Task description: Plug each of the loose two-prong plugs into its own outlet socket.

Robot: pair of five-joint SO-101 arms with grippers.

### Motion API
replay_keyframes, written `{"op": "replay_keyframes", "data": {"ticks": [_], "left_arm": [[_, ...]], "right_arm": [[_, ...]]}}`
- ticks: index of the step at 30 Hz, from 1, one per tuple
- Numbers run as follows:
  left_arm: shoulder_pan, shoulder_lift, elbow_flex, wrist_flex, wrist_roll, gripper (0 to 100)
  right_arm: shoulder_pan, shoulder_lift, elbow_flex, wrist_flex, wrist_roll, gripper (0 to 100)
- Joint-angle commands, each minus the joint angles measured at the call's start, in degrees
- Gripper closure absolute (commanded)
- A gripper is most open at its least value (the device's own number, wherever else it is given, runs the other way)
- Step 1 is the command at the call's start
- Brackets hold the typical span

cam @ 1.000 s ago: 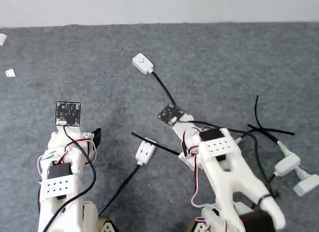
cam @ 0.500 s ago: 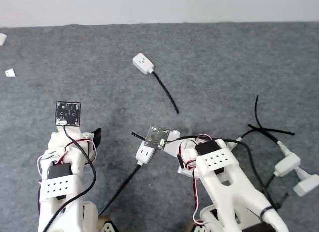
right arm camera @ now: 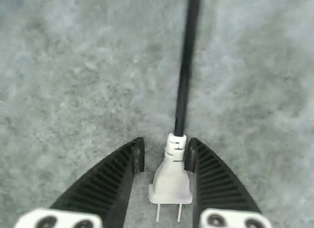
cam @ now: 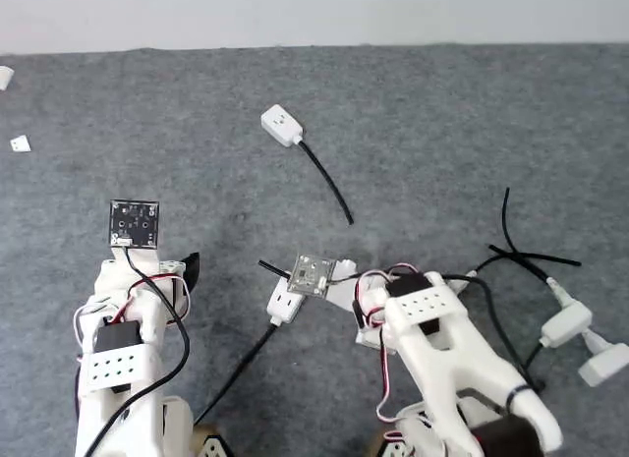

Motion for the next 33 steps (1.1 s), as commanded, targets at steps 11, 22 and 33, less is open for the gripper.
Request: {"op": "replay_keyframes", "data": {"ticks": [11,22,33], "left_arm": [[-0.1,0.2,-0.6,-1.2,-0.4,71],[-0.1,0.2,-0.6,-1.2,-0.4,71],[-0.1,0.2,-0.6,-1.4,-0.4,71]], "right_arm": [[4.6,7.0,-8.7,0.1,3.8,85.2],[3.2,13.4,-14.1,5.2,4.6,98.6],[3.1,9.0,-14.9,7.1,-3.7,98.9]]}}
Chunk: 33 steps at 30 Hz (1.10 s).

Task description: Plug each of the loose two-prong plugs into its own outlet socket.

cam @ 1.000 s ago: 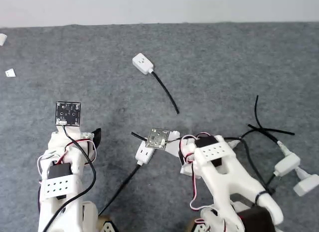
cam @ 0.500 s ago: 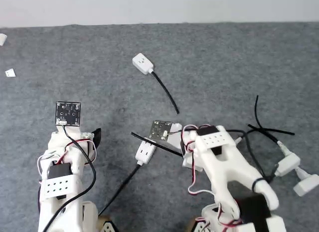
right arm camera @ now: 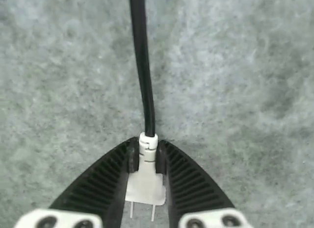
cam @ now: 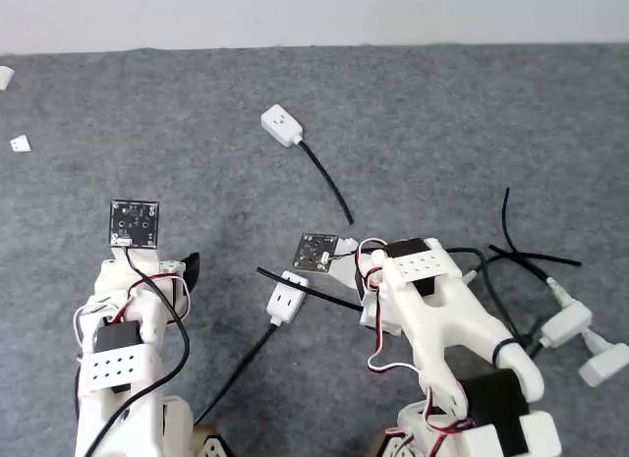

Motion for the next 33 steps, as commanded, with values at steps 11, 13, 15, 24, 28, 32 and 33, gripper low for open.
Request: {"op": "replay_keyframes", "data": {"ticks": [11,13,15,24,28,32,33], "left_arm": [[4.3,0.6,-0.7,0.4,-0.3,71],[6.1,0.6,-0.9,1.8,-0.3,71],[8.6,0.6,-1.1,3.6,-0.4,71],[29.5,0.6,-9.3,19.3,-0.1,71],[36.3,0.6,-12.3,19.6,-0.4,71],[37.3,6.1,-16.7,19.3,-0.5,71],[37.3,9.5,-18.7,19.5,-1.5,71]], "right_arm": [[0.8,-24.4,-3.2,9.6,-47.5,98.9],[2.6,-24.7,-2.2,8.4,-53.8,98.9],[7.2,-23.8,-1.2,5.1,-54.5,98.9],[11.1,-16.9,3.8,-5.9,-55.5,99.0],[12.8,-16.5,3.6,-6.0,-55.4,99.0],[15.1,-16.5,3.5,-6.0,-55.3,99.0],[15.1,-16.5,3.5,-6.0,-55.3,99.0]]}}
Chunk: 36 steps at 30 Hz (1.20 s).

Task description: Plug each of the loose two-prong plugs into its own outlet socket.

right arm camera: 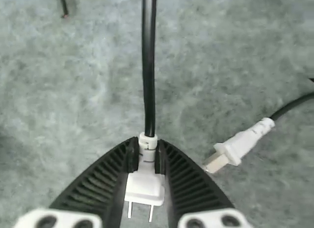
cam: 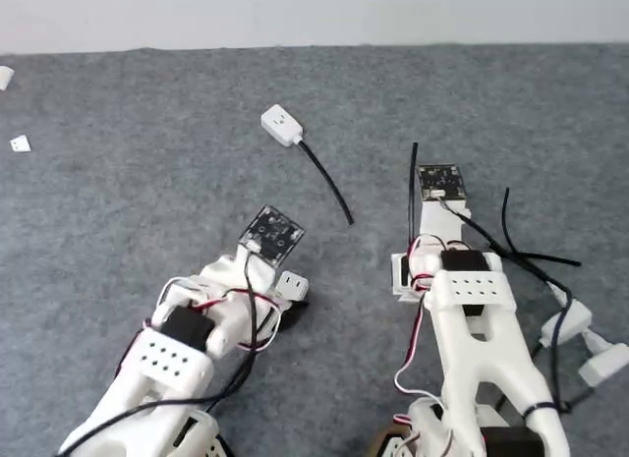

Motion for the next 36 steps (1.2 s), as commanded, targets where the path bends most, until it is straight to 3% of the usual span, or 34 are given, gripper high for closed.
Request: {"op": "replay_keyframes", "data": {"ticks": [1,9,19,21,24,25,30,36], "left_arm": [[0.8,11.4,-9.6,0.3,-2.6,71],[0.8,43.3,-26.1,0.4,-4.8,71],[-1.8,53.5,-37.1,9.9,-4.5,72],[-1.4,53.9,-37.1,10.5,-4.4,77],[0.4,54.0,-37.4,10.5,-1.8,95],[1.1,54.0,-37.4,10.5,-0.4,100],[3.1,53.9,-41.0,15.6,13.8,99],[3.3,54.6,-48.8,21.8,39.6,99]], "right_arm": [[1.1,0.0,-1.1,-1.2,0.1,99.0],[1.0,0.0,-1.1,-1.2,0.2,99.0],[0.9,-0.1,-1.1,-1.3,1.6,99.0],[0.9,0.0,-1.1,-1.4,1.7,99.0],[0.9,0.0,-1.0,-2.5,1.7,99.0],[0.9,0.0,-1.0,-2.5,1.7,99.0],[0.2,0.0,-1.0,-2.5,1.8,99.0],[0.0,0.0,-1.0,-2.4,1.8,99.0]]}}
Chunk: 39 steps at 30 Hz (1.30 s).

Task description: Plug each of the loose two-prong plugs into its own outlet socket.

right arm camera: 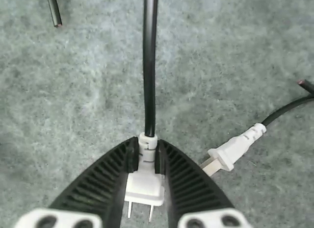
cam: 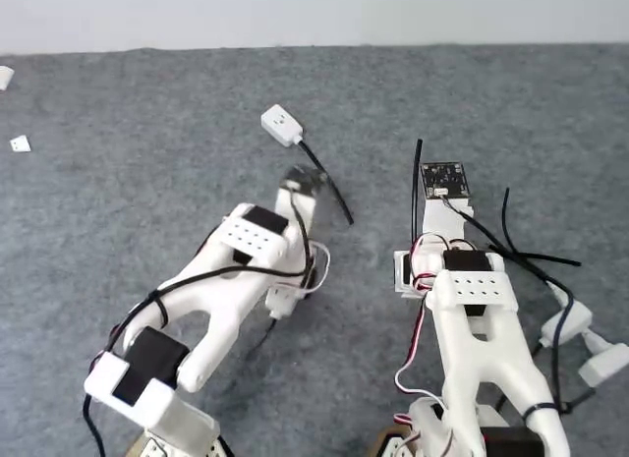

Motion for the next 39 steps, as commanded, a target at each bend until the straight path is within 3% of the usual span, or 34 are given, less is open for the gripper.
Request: {"op": "replay_keyframes", "data": {"ticks": [1,7,11,13,15,20,24,30,39], "left_arm": [[1.1,-0.3,-7.3,3.5,20.4,99],[5.5,2.0,-6.4,-1.7,20.8,99],[3.6,8.3,-7.2,-6.3,20.9,98],[2.9,10.1,-10.2,-3.7,20.7,97],[2.7,12.0,-13.1,-0.6,20.7,89],[4.0,12.8,-13.3,0.1,20.7,59],[6.1,12.3,-12.7,1.9,20.5,55],[4.9,-1.8,-6.0,2.7,14.9,55],[-4.5,-27.5,18.3,-7.8,-2.2,55]], "right_arm": [[-0.1,0.0,-1.0,-0.7,1.0,99.0],[-0.1,0.0,-1.1,-0.5,2.5,99.0],[-0.1,0.0,-1.1,-0.5,2.8,99.0],[-0.1,0.0,-1.1,-0.5,2.9,99.0],[-0.2,0.0,-1.1,-0.6,2.9,99.0],[-0.2,0.0,-1.1,-0.7,2.9,99.0],[-0.2,0.0,-1.0,-0.7,2.9,99.0],[-2.2,-0.3,-0.7,-0.8,3.0,99.0],[-4.4,-0.7,1.0,-3.0,4.0,99.0]]}}
